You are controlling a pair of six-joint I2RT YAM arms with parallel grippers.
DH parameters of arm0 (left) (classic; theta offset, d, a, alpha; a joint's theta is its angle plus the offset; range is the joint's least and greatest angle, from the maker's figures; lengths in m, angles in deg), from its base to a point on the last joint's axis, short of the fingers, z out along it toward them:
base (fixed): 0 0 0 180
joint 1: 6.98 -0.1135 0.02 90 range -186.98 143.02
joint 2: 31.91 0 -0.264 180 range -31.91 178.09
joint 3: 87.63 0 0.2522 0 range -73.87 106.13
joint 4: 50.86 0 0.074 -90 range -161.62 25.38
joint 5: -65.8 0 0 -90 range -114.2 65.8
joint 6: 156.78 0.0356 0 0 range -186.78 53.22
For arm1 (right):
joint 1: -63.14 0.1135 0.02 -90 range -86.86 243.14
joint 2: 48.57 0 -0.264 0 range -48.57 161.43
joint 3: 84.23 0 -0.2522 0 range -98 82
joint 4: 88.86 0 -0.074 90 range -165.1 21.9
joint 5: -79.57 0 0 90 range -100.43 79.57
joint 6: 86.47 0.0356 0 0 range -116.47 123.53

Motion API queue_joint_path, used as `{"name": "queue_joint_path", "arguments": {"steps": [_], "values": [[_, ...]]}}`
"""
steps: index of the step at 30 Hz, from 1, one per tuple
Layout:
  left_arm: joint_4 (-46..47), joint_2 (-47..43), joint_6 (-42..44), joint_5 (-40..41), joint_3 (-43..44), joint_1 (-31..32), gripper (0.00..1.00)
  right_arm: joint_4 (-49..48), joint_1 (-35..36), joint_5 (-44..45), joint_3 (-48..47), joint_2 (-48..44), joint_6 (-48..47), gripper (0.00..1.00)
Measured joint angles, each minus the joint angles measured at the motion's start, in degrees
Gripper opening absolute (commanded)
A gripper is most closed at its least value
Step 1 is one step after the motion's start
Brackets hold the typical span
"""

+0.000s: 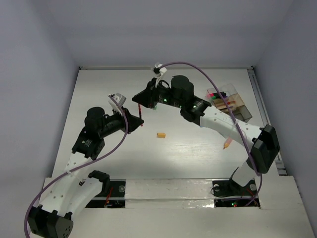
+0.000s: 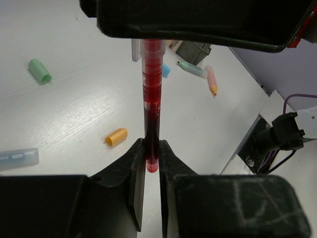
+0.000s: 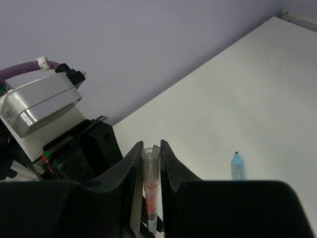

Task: Sort the stationery into containers
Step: Close the pen cap on the pen.

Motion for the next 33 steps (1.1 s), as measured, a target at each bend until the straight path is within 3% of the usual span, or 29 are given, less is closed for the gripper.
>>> {"name": "queue_joint_path", "arguments": {"steps": [8, 14, 33], "values": [[-5.2, -0.1, 0.2, -0.3, 0.0, 0.8, 0.00, -11.6, 1.2, 4.4, 13.9, -5.7, 4.0, 0.00], [-8.3, -0.1, 0.1, -0.4, 0.0, 0.9, 0.00, -17.9, 1.6, 6.0, 19.1, -6.1, 7.5, 0.00], [-6.8, -0.2, -1.0, -0.3, 0.0, 0.8, 0.00, -19.4, 2.1, 8.8, 16.3, -2.8, 12.6, 0.00]]}}
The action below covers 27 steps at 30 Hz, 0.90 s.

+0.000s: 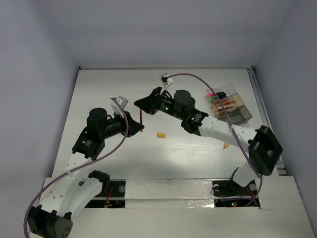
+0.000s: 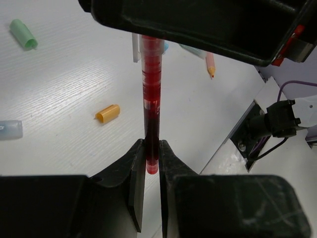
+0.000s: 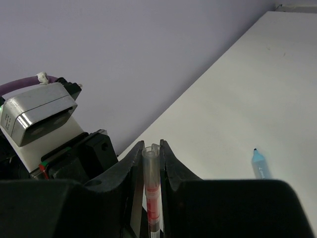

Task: Sort the stationery into containers
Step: Close the pen cap on the pen, then place the pen in the storage box.

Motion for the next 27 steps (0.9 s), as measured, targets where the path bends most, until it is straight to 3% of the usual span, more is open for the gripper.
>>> {"name": "queue_joint_path", "arguments": {"steps": [7, 10, 14, 17, 24, 25, 27], "values": [[2.8, 0.9, -1.1, -0.4, 0.0, 0.0, 0.03, -3.1, -4.9, -3.1, 1.9, 0.4, 7.8, 0.00], [4.8, 1.9, -1.0, 0.1, 0.0, 0.0, 0.15, -4.6, -7.9, -5.0, 3.4, 0.6, 13.1, 0.00], [7.6, 1.6, -0.9, 0.5, 0.0, 0.1, 0.44, -6.7, -11.5, -7.3, 3.8, 2.3, 17.5, 0.00], [8.9, 0.8, -0.8, 1.0, 0.0, 0.3, 0.58, -7.6, -14.4, -8.2, 4.1, 3.8, 20.2, 0.00], [9.9, -0.8, -0.3, 1.9, 0.0, 0.3, 0.75, -10.4, -20.2, -8.6, 7.6, 3.6, 23.1, 0.00], [9.9, -0.9, -0.3, 2.0, 0.0, 0.3, 0.83, -10.4, -21.5, -8.7, 9.1, 2.9, 23.0, 0.00], [9.8, -1.4, 0.0, 2.4, 0.0, 0.3, 0.85, -9.4, -24.6, -8.2, 12.2, 0.9, 22.4, 0.00]]}}
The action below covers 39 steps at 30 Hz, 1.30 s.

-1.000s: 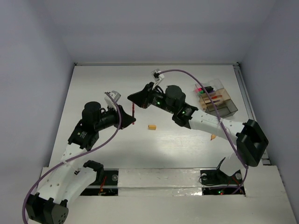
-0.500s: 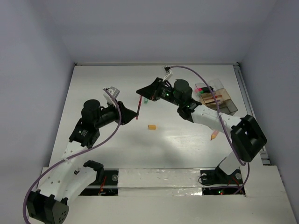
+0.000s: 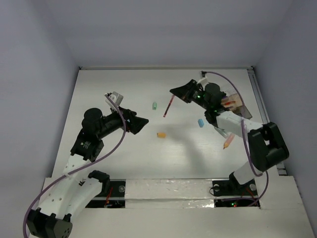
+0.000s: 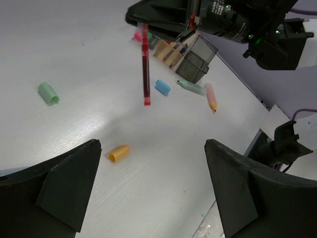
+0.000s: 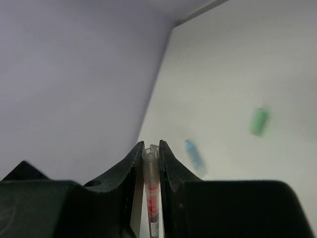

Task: Sort the stationery into containers
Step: Place the pen in the storage box.

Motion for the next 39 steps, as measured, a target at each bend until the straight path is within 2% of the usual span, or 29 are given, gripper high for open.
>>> {"name": "queue_joint_path", "arguments": {"steps": [4, 6, 9, 12, 16, 26, 31, 34, 35, 39], "values": [[-0.2, -0.9, 0.6, 0.3, 0.0, 0.0, 0.88, 6.9, -10.5, 5.7, 5.8, -8.6, -3.7, 0.00], [-0.3, -1.4, 0.8, 0.3, 0.0, 0.0, 0.99, 10.3, -15.3, 10.5, 8.0, -14.4, -6.4, 0.00], [-0.5, -2.2, 1.0, 0.3, 0.0, 0.5, 0.99, 13.5, -24.3, 17.4, 9.1, -19.8, -9.3, 0.00], [-1.2, -3.5, 1.4, 1.5, 0.0, 2.8, 0.99, 14.4, -29.6, 22.7, 9.6, -21.1, -10.8, 0.00], [-2.1, -5.3, 2.2, 3.2, 0.0, 5.4, 0.99, 16.3, -34.7, 27.2, 9.7, -17.7, -11.1, 0.00], [-4.4, -7.1, 3.9, 6.7, 0.0, 8.4, 0.99, 20.2, -37.3, 32.5, 7.5, -9.9, -13.2, 0.00], [-5.0, -7.2, 4.3, 7.6, 0.0, 8.6, 0.99, 19.6, -37.3, 32.4, 6.5, -6.4, -13.2, 0.04], [-5.2, -7.2, 4.4, 8.1, 0.0, 8.6, 0.99, 19.6, -37.3, 31.9, 6.5, -4.8, -13.0, 0.10], [-5.2, -7.2, 4.5, 8.2, 0.0, 8.6, 0.99, 19.6, -37.3, 31.6, 6.5, -4.4, -12.9, 0.17], [-5.4, -7.2, 4.6, 9.2, 0.0, 8.6, 0.99, 19.5, -37.3, 29.6, 6.5, -3.2, -12.5, 0.31]]}}
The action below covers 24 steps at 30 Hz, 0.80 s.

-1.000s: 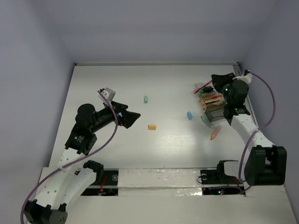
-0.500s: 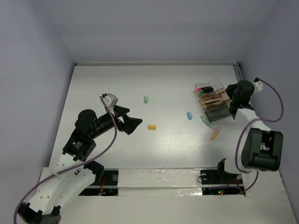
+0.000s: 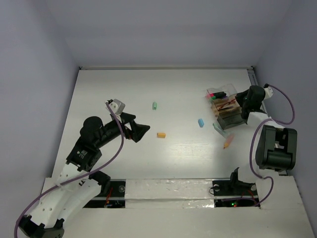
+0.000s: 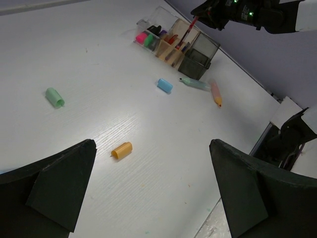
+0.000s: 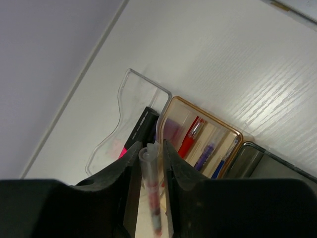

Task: Sort the stationery into containers
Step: Place the pen in the storage box.

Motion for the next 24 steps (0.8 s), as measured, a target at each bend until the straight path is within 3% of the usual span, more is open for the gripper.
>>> {"name": "queue_joint_path", "arguments": {"steps": [2, 5, 8, 17, 20, 22, 24], "values": [[-0.2, 0.0, 0.0, 0.7, 0.0, 0.0, 0.99, 0.1, 0.0, -1.1, 0.0, 0.2, 0.0, 0.40], [-0.2, 0.0, 0.0, 1.9, 0.0, 0.0, 0.99, 0.2, 0.0, -2.4, 0.0, 0.2, -0.1, 0.66], [-0.2, -0.2, 0.0, 2.5, 0.0, 0.0, 0.99, 1.1, 0.0, -3.2, 0.0, -0.1, -0.7, 0.79], [-0.2, -0.3, -1.0, 3.5, 0.0, 0.0, 0.99, 5.4, 2.3, -6.5, -0.8, -6.2, -7.3, 0.81], [-0.2, -0.3, -1.2, 3.8, 0.0, 0.0, 0.99, 7.3, 7.3, -7.1, -1.4, -9.8, -10.7, 0.67], [-0.2, -0.2, -1.2, 4.0, 0.0, -0.1, 0.99, 8.7, 12.7, -8.9, -1.6, -12.0, -13.2, 0.37], [-0.2, -0.2, -1.2, 4.6, 0.0, -0.4, 0.99, 10.5, 18.5, -10.9, -1.7, -13.3, -15.0, 0.18]]}}
